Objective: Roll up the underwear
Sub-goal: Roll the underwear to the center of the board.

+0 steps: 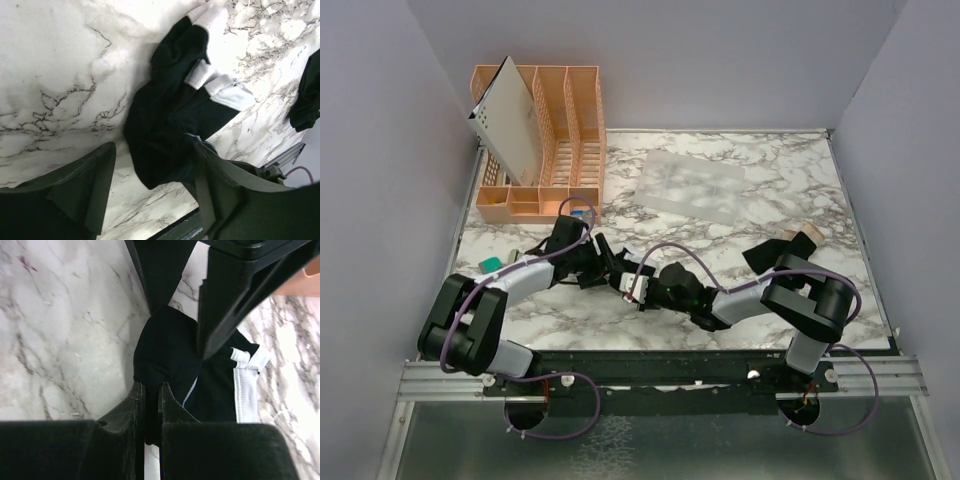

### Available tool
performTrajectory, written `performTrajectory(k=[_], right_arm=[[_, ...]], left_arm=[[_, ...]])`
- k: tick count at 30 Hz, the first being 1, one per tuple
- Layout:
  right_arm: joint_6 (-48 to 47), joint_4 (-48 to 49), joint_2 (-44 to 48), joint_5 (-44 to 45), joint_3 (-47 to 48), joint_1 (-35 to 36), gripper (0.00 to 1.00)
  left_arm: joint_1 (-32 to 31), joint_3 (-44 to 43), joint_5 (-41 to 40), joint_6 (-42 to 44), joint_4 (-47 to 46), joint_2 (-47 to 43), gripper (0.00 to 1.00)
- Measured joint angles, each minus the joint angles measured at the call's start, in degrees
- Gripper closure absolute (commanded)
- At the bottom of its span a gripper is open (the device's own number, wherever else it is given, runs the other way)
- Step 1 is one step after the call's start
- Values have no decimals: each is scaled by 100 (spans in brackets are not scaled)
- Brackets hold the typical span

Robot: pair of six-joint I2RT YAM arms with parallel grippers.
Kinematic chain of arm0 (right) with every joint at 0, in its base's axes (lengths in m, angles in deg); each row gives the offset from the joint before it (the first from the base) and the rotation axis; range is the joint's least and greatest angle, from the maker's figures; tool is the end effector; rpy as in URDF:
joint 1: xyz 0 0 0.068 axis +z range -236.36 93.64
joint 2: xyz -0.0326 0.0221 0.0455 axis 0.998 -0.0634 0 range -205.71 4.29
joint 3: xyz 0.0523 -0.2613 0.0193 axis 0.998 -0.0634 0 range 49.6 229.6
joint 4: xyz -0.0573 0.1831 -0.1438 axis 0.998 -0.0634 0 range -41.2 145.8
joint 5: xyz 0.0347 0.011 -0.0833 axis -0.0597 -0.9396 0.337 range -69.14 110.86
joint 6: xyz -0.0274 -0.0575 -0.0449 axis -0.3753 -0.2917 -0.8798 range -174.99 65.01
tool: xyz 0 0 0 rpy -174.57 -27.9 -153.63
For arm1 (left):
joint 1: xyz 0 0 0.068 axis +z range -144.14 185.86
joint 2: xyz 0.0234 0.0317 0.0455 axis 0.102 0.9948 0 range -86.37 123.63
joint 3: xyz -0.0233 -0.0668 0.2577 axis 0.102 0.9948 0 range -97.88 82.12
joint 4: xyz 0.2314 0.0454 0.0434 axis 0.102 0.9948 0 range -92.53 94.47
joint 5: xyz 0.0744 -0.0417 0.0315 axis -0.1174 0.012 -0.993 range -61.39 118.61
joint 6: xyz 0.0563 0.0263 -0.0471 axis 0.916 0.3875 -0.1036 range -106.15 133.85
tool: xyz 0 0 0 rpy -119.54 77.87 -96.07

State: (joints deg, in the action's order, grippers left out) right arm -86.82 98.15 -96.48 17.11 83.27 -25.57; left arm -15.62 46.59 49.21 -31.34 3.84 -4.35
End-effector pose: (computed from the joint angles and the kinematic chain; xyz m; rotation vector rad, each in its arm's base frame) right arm 0.1607 0.2965 0.1274 -1.4920 1.3665 0.3878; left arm 0.2359 -0.1180 0.1410 -0.3864 2.6284 -0.8924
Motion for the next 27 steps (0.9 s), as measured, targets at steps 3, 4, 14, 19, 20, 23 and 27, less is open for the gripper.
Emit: performTrajectory(k=[3, 4, 14, 19, 20, 23, 27], right_arm=[[426, 20, 0, -280, 17, -4, 98], [564, 48, 0, -363, 17, -4, 98], [1414, 177, -4, -649, -2, -4, 97], [1906, 190, -15, -754, 24, -4, 96], [1996, 175, -31, -785, 50, -4, 96], [2225, 170, -74, -826, 105, -4, 96], [2492, 177, -87, -855, 122, -7, 96]], left_arm=[[11, 168, -31, -72, -24, -219, 25], [11, 232, -35, -85, -37, -297, 25], [48, 483, -70, -243, -201, -348, 53], [48, 573, -120, -260, -214, -378, 75], [48, 579, -151, -258, -188, -385, 81], [48, 570, -227, -223, -129, -409, 80], [48, 564, -271, -195, -59, -407, 69]])
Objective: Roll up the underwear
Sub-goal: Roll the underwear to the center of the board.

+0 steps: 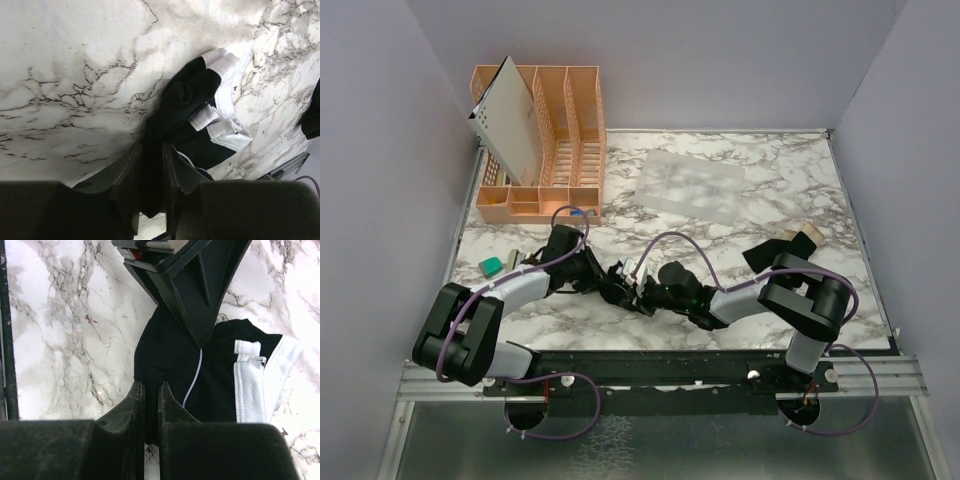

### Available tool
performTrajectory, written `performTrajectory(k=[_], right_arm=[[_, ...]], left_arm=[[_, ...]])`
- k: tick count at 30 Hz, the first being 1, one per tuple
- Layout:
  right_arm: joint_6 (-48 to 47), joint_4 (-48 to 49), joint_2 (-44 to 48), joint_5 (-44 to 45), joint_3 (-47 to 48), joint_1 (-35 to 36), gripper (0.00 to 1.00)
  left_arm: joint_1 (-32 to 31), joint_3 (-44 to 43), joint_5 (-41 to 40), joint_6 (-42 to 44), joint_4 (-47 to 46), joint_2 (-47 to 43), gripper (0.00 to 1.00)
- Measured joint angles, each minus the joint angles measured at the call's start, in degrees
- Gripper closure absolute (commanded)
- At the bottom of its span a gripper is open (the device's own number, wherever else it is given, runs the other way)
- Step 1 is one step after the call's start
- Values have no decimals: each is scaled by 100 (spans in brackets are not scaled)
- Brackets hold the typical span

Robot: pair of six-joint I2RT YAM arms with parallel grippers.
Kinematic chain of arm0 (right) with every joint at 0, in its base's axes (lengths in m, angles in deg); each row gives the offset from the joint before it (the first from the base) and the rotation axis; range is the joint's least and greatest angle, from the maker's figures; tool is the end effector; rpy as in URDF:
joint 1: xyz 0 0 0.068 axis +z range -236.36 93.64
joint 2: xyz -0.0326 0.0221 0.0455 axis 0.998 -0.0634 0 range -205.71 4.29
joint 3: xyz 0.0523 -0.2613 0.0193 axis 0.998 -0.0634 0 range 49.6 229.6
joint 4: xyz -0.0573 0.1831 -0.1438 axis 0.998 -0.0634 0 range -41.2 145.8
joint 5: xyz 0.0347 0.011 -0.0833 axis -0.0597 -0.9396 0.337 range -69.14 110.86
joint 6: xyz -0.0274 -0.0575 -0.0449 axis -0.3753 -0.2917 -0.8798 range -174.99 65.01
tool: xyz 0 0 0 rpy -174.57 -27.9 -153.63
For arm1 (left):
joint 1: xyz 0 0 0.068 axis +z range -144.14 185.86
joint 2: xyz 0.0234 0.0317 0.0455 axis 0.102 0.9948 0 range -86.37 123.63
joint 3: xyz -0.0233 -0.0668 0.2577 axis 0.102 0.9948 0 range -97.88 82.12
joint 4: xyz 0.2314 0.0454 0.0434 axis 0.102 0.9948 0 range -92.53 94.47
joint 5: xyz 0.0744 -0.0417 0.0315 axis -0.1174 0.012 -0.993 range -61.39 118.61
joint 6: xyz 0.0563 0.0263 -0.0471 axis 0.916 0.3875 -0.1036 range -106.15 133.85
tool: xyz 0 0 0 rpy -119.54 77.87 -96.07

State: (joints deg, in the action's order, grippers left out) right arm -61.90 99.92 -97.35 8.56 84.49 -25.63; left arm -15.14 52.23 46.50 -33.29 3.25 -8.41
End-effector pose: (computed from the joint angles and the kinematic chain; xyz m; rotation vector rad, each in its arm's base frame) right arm 0.1553 0.3061 0.1328 -1.2600 1.6166 0.8131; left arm 0.2168 -0.1052 0.1302 -0.4696 2.6283 -0.8354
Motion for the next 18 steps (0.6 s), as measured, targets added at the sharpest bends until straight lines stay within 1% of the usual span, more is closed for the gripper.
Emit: performTrajectory(k=[1, 2, 4, 7, 8, 11, 12, 16, 18], right_arm=[[66, 7, -4, -7, 0, 0, 96], [133, 17, -9, -20, 0, -4, 96], [286, 50, -31, -76, 0, -33, 96], [656, 168, -98, -310, 0, -173, 96], [776, 212, -125, -404, 0, -229, 96], [1154, 389, -229, -734, -2, -413, 96], [1266, 450, -269, -837, -2, -470, 95], [1902, 885, -496, -1381, -48, -791, 95], [2267, 1147, -660, -1700, -57, -1001, 94]], left_arm=[[0, 0, -7, 7, 24, 0, 60], [0, 0, -15, 9, 42, 0, 55], [0, -48, -15, 26, 87, -7, 53], [-11, -144, -105, 87, 269, -59, 41], [-4, -157, -122, 109, 328, -94, 40], [7, -181, -304, 173, 560, -273, 31], [26, -184, -350, 199, 636, -328, 30], [70, -177, -533, 273, 863, -581, 20], [79, -127, -555, 306, 872, -726, 16]])
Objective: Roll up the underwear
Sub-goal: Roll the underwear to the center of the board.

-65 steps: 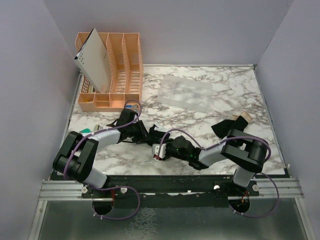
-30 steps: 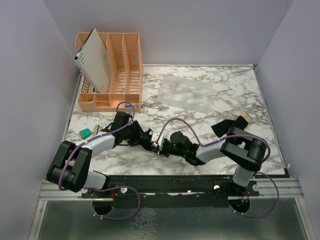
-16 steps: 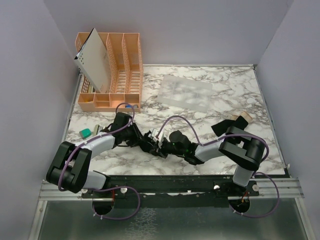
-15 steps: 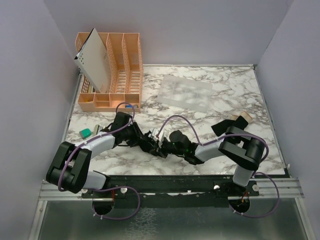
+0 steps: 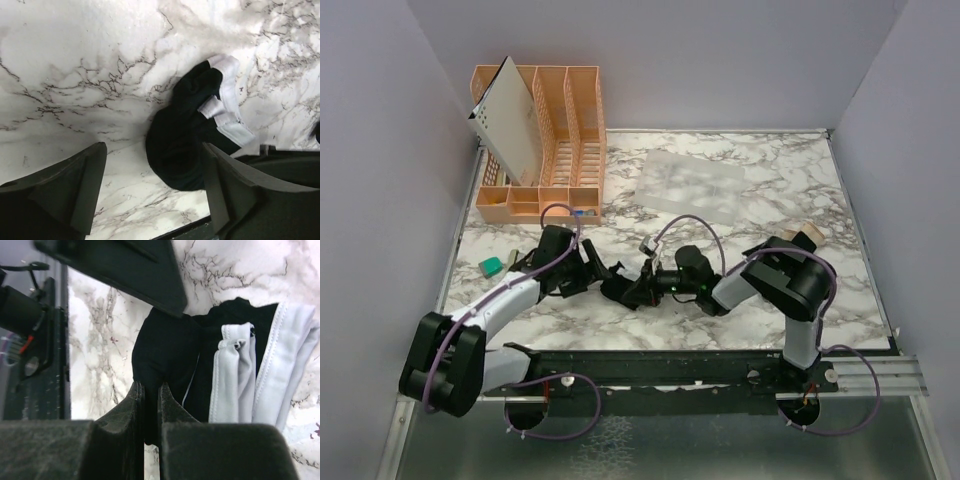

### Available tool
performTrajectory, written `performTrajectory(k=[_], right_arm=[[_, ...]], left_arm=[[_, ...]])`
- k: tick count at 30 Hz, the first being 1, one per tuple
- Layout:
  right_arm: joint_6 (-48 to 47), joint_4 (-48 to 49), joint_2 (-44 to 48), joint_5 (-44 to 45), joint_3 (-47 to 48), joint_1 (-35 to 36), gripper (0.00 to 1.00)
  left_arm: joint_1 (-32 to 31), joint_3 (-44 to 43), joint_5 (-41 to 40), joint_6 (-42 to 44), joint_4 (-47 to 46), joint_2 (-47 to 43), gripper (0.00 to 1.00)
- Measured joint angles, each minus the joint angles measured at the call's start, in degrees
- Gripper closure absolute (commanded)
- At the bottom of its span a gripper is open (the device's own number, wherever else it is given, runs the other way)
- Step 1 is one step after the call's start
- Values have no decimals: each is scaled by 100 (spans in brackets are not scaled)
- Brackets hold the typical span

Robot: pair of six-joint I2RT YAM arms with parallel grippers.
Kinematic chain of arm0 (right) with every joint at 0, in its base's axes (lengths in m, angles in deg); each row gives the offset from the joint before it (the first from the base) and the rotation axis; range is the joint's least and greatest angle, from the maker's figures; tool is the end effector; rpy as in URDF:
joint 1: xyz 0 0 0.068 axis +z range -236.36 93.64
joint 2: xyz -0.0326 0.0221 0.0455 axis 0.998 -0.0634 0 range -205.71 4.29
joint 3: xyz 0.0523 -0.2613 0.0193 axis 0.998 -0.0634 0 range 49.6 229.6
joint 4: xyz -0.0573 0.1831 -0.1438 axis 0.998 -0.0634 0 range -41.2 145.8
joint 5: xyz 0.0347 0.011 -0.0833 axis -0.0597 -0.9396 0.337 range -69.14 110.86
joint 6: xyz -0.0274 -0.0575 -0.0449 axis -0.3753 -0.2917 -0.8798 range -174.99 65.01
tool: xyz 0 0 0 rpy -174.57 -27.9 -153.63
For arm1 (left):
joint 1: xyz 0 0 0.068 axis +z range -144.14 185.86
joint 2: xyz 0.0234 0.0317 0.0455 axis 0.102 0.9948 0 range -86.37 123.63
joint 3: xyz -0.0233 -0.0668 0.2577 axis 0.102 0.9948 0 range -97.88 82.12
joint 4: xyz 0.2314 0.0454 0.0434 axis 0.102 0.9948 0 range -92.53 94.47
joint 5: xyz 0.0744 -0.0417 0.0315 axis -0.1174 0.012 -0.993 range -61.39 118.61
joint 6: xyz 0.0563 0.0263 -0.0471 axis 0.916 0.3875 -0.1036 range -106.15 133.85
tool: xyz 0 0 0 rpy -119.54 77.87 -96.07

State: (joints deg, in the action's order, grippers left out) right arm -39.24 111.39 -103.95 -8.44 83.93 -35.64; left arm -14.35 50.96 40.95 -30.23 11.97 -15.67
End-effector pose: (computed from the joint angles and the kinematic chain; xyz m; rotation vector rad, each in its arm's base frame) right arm 0.1933 0.2878 0.1207 -0.9711 1.8125 1.2416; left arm 0.2068 -0.0913 0.1497 -0.4546 2.5977 -0.6965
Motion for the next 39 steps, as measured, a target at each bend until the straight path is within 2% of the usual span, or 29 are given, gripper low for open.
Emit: performTrajectory(k=[7, 13, 18, 22, 26, 28, 34, 39], right_arm=[[1471, 1215, -752, -1047, -37, -660, 91], [2341, 1556, -1008, -1327, -46, -892, 90], [2643, 1572, -1062, -1375, -46, -979, 88], [2793, 1582, -1080, -1381, -46, -999, 85], [2868, 1596, -1091, -1388, -48, -1014, 79], [2885, 1604, -1091, -1390, -52, -1023, 75], [2839, 1519, -1032, -1399, -66, -1034, 63], [2361, 1034, -723, -1475, -94, -1034, 58]], left_arm=[[11, 577, 363, 52, -533, -769, 15], [-24, 966, 826, -57, -1082, -719, 15], [-94, 1014, 942, -243, -1604, -468, 16], [-175, 1119, 1014, -595, -2205, -203, 26], [-337, 1108, 1034, -994, -2758, 330, 52], [-400, 1045, 1021, -1086, -2861, 560, 59], [-470, 916, 861, -1279, -2863, 855, 65], [-505, 785, 780, -1250, -2621, 859, 67]])
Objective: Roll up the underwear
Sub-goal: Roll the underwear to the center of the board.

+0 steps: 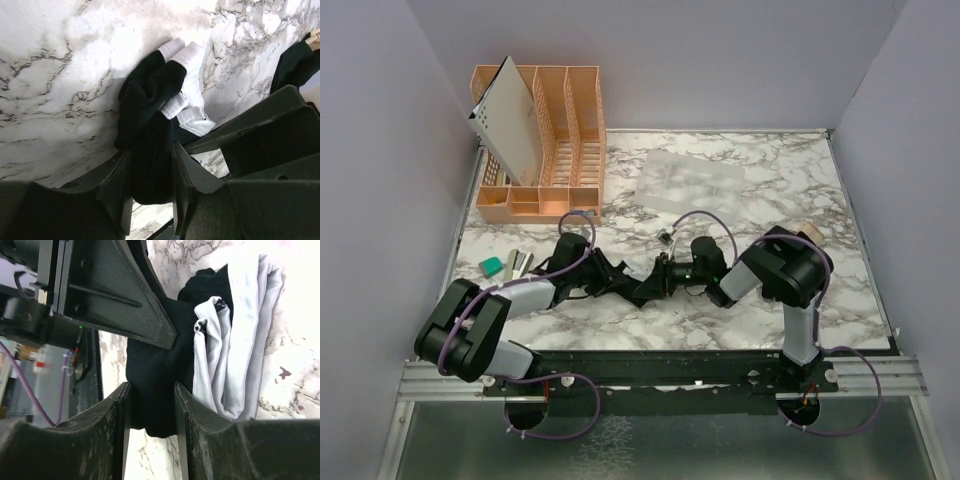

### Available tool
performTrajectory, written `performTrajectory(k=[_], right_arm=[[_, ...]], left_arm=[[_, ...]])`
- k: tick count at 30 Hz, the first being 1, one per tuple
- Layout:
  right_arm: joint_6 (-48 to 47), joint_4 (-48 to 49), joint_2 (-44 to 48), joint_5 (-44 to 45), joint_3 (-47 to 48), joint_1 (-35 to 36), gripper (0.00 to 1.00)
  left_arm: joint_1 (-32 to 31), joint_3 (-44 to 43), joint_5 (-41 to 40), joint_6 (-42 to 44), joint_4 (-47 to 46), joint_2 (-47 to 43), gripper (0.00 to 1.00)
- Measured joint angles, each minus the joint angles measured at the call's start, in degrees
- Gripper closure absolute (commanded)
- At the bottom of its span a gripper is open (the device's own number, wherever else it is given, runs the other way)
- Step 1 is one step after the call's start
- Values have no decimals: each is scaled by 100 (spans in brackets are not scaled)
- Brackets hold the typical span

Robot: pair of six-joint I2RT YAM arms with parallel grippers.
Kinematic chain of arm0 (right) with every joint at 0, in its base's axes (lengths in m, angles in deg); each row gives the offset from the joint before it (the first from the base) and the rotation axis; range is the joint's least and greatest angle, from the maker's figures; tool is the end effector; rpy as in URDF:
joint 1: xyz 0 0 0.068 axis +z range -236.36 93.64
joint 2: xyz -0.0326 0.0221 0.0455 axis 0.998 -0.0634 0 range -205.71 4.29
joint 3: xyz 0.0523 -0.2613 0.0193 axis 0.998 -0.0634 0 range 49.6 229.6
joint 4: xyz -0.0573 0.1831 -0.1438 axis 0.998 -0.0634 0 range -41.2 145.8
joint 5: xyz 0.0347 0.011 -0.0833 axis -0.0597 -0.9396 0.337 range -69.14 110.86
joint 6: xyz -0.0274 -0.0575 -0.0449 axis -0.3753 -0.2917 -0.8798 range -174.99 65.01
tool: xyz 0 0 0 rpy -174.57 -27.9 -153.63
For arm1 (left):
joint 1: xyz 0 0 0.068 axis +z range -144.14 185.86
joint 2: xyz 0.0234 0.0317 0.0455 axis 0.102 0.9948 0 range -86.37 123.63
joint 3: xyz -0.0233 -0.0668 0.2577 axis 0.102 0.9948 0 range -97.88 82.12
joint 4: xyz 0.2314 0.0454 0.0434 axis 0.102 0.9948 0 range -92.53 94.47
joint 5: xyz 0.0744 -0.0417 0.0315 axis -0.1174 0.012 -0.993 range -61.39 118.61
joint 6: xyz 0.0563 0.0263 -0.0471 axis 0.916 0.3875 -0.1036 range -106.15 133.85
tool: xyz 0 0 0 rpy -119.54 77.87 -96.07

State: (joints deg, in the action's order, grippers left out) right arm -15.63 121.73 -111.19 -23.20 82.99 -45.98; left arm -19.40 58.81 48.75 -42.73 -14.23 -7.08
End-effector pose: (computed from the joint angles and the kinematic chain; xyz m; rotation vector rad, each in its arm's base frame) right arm 0.2274 0.2542 0.1012 -0.6364 2.0279 1.6109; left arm 0.2105 -0.1247 0.1217 -0.5063 2.5153 -1.0501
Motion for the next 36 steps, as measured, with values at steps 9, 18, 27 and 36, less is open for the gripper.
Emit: performTrajectory(k=[9, 18, 27, 36], right_arm=[[-1991, -2326, 1547, 533, -24, 131, 46], [-4256, -3274, 3195, 2632, -350, 1274, 4], [-5984, -3171, 2653, 4868, -306, 2697, 14], [-6614, -2918, 2028, 5914, -79, 2955, 22]], left_arm=[[-11, -411, -7, 155, 595, 173, 68], [-11, -654, -9, 214, 1021, 227, 69], [-11, -820, -11, 219, 1272, 313, 69], [-11, -866, -11, 245, 1353, 319, 69]])
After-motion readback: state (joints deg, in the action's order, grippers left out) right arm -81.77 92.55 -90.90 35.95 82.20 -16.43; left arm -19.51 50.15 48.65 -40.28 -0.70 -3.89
